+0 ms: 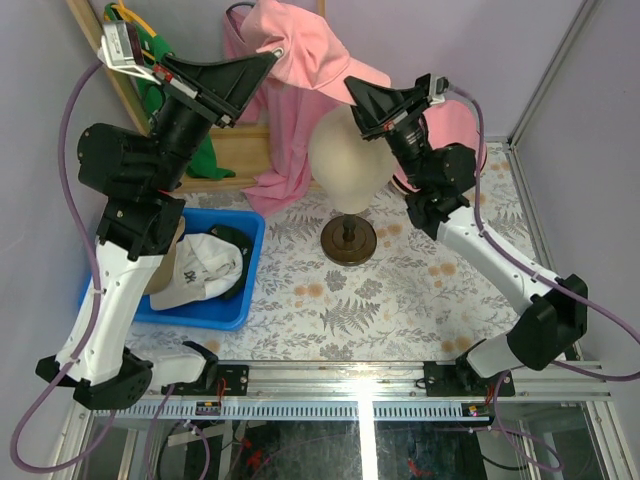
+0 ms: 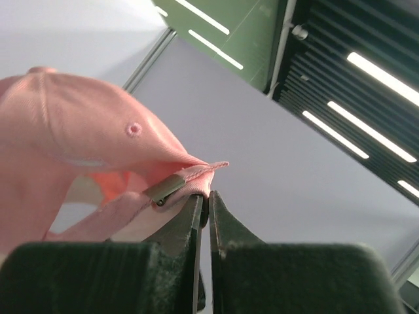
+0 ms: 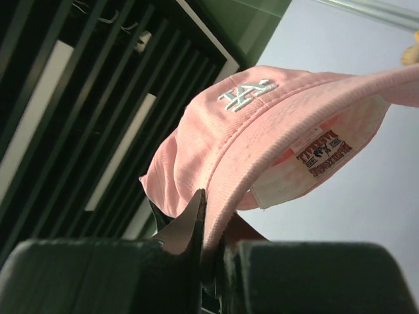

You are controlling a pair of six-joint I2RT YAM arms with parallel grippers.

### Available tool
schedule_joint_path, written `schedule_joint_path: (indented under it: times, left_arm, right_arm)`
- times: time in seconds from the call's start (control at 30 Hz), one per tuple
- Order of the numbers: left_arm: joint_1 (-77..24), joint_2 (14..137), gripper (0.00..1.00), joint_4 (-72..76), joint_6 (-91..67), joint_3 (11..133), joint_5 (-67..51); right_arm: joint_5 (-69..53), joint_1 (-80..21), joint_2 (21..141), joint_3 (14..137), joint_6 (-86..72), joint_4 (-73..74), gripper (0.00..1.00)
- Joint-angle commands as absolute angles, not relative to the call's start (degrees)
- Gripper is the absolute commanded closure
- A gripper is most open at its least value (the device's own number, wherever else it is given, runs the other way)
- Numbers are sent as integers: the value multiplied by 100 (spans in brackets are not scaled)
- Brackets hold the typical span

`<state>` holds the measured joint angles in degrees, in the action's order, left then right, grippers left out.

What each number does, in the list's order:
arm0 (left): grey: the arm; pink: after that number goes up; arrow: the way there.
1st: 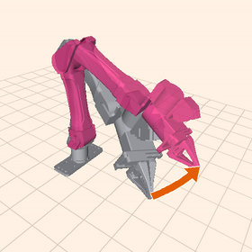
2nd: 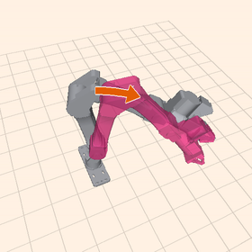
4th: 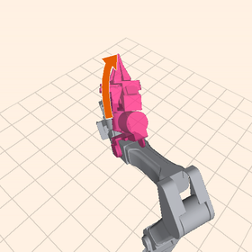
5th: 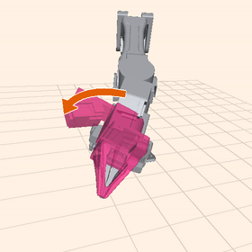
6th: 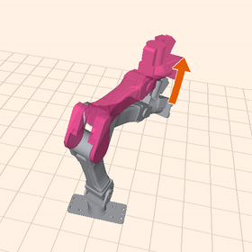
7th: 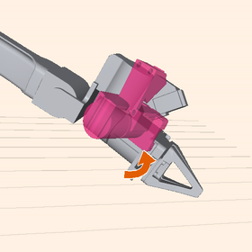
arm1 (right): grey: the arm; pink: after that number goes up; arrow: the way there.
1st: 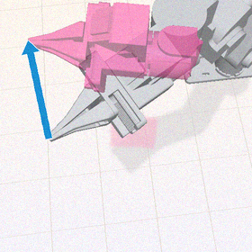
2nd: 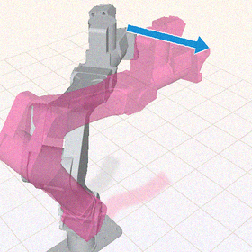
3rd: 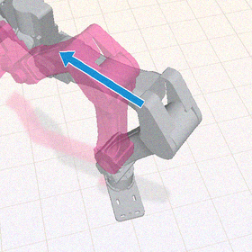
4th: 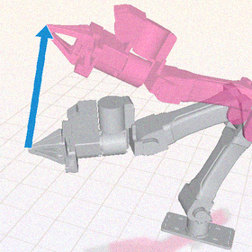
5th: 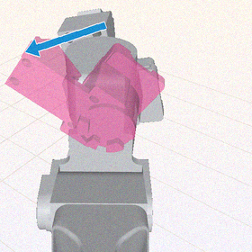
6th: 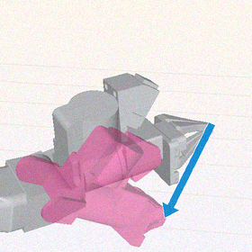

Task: Stack the hats
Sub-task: Place the hat on the hat stand.

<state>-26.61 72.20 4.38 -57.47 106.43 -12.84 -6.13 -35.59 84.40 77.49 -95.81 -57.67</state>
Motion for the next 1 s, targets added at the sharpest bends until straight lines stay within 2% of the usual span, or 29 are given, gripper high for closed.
schedule_joint_path:
  times: [0.0, 0.37, 0.57, 0.97]
  left_arm:
    - [-2490, 6670, 100, 1048, -5614, 9988, -1661]
    - [-2408, 5863, 100, 1013, -5225, 8188, -1734]
    - [-2408, 5660, 100, 933, -5039, 7601, -1877]
    - [-2414, 5414, 100, 852, -4886, 6899, -2232]
  right_arm:
    - [-1778, -2952, 8519, 7935, -9304, -5954, 100]
    - [-3396, -1653, 8501, 7717, -9326, -5525, 100]
    - [-3975, -1171, 8716, 7426, -9677, -6100, 100]
    - [-4345, -507, 9383, 7225, -10718, -7759, 100]
